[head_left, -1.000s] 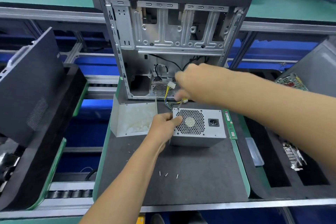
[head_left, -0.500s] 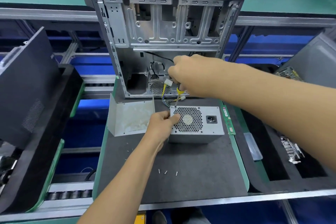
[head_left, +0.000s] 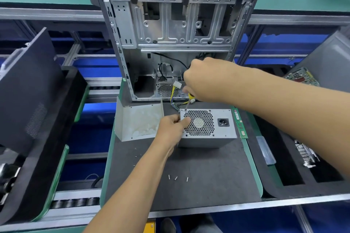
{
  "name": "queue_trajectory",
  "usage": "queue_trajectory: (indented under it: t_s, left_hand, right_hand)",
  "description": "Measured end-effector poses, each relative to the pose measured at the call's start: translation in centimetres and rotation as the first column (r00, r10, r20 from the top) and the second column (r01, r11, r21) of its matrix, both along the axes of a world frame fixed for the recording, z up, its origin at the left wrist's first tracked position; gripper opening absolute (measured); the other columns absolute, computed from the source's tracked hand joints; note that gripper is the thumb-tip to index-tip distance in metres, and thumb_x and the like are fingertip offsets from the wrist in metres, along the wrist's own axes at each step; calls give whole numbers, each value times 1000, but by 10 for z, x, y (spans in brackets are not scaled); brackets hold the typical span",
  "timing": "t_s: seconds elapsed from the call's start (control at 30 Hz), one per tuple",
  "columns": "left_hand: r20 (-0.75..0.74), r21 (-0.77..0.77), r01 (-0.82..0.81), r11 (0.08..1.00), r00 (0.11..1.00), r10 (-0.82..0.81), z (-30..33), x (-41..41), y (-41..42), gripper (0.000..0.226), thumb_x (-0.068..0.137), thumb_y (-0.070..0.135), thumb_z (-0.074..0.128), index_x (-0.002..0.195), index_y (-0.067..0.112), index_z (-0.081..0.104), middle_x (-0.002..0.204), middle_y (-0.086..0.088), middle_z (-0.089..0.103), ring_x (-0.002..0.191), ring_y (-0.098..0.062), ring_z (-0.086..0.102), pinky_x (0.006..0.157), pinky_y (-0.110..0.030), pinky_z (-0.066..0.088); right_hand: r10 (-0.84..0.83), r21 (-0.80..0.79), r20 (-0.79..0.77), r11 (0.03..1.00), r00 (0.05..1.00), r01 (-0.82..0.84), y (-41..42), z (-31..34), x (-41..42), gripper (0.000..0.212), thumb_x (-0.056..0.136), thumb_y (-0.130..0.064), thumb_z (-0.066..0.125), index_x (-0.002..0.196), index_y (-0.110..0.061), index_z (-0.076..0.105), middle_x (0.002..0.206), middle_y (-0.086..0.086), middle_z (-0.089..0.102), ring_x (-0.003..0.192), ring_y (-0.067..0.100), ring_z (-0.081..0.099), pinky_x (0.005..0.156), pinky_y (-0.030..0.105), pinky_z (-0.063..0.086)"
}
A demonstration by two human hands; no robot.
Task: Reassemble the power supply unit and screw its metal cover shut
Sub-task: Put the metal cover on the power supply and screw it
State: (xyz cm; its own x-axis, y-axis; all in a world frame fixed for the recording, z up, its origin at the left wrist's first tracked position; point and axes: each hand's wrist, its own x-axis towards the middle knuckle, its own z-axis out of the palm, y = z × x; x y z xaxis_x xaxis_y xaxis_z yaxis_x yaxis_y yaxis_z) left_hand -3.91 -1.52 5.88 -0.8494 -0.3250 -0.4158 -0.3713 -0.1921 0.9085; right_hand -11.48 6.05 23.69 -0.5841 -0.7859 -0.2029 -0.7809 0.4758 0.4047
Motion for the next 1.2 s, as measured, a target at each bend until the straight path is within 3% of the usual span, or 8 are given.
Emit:
queue_trajectory:
  t_s: [0.17,0.3,0.37,0.47,0.67,0.87,0.97,1.2]
  left_hand:
    - [-6,6,10,1000,1000,-10,0,-1,-1,12,96,13,65,88,18,74,91,-2,78,99,-27,72,92,-39,56]
    - [-14,-13,8,1000,1000,-8,-3,1,0,9,96,15,65,95,15,74,96,-5,77,102,-28,71,97,-43,53]
    - [-18,-9,5,1000,1000,-5,-3,0,0,9,96,15,65,94,15,74,93,-2,78,99,-24,72,96,-40,54]
    - [-23,-10,15,1000,1000,-15,-2,0,-1,10,96,16,66,91,17,74,91,-1,78,90,-19,73,91,-37,55]
    - [-47,-19,18,1000,999,-19,-6,1,-1,10,96,17,66,90,20,74,85,9,77,81,-5,71,75,-16,54]
    - [-51,-24,25,999,998,-27,-4,2,0,13,96,17,65,87,22,73,84,11,77,82,-5,71,77,-17,54]
    - [-68,-16,30,999,997,-31,-4,4,0,16,96,15,65,85,24,72,82,13,77,81,-3,71,78,-18,55]
    - [-49,-9,21,1000,999,-21,-4,4,0,9,96,16,66,100,17,74,86,12,77,85,-5,72,76,-16,55]
  right_hand:
    - [-69,53,154,997,986,62,3,5,-5,32,97,-34,59,120,-13,51,113,11,45,87,35,57,70,40,47]
    - [54,47,7,997,999,-54,3,3,-2,22,101,-30,52,90,-11,54,87,10,46,76,33,52,65,37,39]
    - [60,18,-29,998,998,-59,-1,-1,3,26,103,-31,47,98,-9,59,74,6,37,90,38,62,65,38,38]
    - [-64,7,88,998,994,63,-7,2,4,32,99,-39,55,114,-11,56,76,3,30,99,38,60,66,39,40]
    - [-81,18,52,997,995,80,-5,5,3,16,96,-21,59,90,-17,45,74,1,21,61,24,37,56,34,37]
    - [-108,7,120,994,987,108,-8,3,0,33,100,-38,52,116,-10,56,80,6,33,93,37,56,72,39,45]
    - [-4,-8,200,1000,980,5,-6,3,2,13,92,-24,61,102,-19,53,107,7,43,89,34,56,79,43,52]
    - [108,-161,-27,981,994,-111,3,1,-6,34,103,-38,45,94,-9,60,67,3,26,83,38,61,63,36,38]
